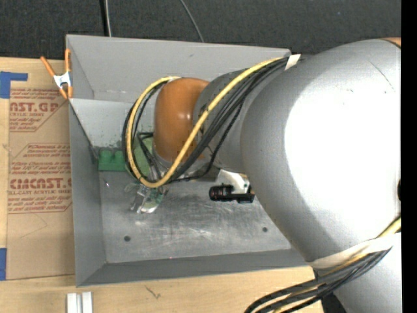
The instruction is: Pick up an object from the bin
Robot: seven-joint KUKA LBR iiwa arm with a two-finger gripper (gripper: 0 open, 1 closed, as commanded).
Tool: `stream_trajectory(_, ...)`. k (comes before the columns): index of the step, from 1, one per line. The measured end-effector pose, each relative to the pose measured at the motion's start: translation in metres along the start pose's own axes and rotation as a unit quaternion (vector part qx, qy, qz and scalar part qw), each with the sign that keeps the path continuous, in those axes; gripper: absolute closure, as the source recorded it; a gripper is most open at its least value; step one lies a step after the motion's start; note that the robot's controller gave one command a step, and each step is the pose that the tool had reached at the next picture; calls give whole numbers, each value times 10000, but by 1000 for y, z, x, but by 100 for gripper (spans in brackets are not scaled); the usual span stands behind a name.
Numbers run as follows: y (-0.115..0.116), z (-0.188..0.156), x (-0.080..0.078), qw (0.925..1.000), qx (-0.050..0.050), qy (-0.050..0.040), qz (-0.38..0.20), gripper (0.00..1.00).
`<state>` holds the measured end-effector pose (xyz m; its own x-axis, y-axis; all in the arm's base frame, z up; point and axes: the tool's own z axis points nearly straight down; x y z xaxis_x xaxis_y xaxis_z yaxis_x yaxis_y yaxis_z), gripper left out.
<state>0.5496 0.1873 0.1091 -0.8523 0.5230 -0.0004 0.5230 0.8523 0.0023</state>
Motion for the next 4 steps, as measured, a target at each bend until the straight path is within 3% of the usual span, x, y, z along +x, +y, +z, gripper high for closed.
stream_trajectory(1, 9, -23, -1, 10000, 0, -4, 40, 100)
stream_trajectory(2, -6, -118, -9, 10000, -19, -28, 14, 100)
stream_trajectory(3, 32, -49, -12, 10000, 25, 10, -22, 100)
stream_trajectory(4, -43, -93, -17, 9951, 17, -13, -989, 100)
